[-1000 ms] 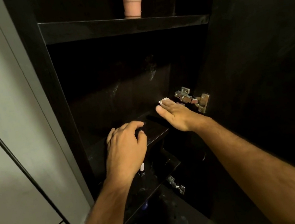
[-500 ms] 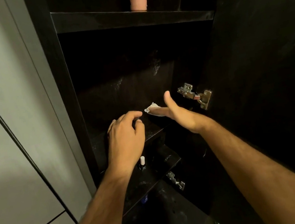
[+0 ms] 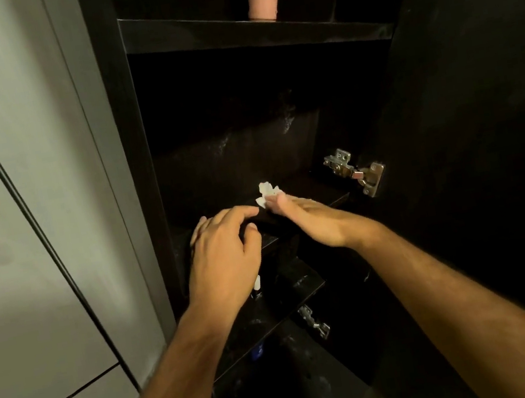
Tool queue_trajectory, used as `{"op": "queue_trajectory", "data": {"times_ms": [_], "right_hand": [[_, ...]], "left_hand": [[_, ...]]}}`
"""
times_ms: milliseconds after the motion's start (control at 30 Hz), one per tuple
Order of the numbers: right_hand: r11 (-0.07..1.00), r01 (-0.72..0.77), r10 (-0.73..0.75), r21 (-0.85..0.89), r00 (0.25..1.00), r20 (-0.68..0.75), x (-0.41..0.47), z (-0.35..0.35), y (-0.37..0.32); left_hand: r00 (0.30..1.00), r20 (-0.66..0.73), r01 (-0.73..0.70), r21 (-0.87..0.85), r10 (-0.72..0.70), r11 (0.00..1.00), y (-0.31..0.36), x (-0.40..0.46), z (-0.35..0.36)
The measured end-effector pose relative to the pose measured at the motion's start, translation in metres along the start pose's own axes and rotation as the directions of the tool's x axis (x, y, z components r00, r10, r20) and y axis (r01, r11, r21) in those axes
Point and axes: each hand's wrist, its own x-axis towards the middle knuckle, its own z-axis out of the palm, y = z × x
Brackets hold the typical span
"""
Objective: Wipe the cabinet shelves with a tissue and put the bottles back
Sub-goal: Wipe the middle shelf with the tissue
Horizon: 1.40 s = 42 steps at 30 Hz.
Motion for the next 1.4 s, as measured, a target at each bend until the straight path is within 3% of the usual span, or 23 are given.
{"op": "queue_trajectory", "data": {"times_ms": [200,400,533,633,833,1033,1267,1400], "right_hand": [[0.953,-0.179,0.141,-0.244,0.976,-0.164,0.011,-0.016,-0.006],[0.991,0.028,-0.025,-0.128,0.999,0.023,-0.015,-0.001,-0.003],[0.981,-0.037,0.027,-0.191,0.998,-0.057,-0.013,-0.017,0.012],[0.933,-0.119,0.087,-0.34,0.99,-0.106,0.002,-0.009,-0.005],[0.959,0.132,-0.108,-0.249,0.988,0.106,-0.016,0.002,-0.003],[0.941,-0.023,0.043,-0.338,0.998,0.053,-0.007,-0.028,-0.006],[0.914,0.247,-0.188,-0.321,0.961,0.204,-0.032,-0.011,0.01],[0.923,0.135,-0.093,-0.36,0.987,0.134,-0.026,-0.034,0.023]], "left_hand": [[1.0,0.021,-0.003,0.084,0.001,0.996,-0.006,-0.006,-0.006],[0.976,0.219,-0.082,0.35,0.003,0.933,-0.01,-0.007,0.002],[0.947,0.318,-0.121,0.494,-0.05,0.861,-0.015,-0.02,0.003],[0.952,0.304,-0.137,0.553,-0.046,0.822,-0.015,-0.029,0.005],[0.965,0.256,-0.111,0.588,-0.054,0.801,-0.013,-0.028,0.01],[0.96,0.266,-0.11,0.636,-0.083,0.764,-0.012,-0.027,0.011],[0.971,0.215,-0.082,0.706,-0.102,0.704,-0.009,-0.03,0.014],[0.981,0.153,-0.03,0.733,-0.122,0.679,-0.003,-0.047,0.01]]}}
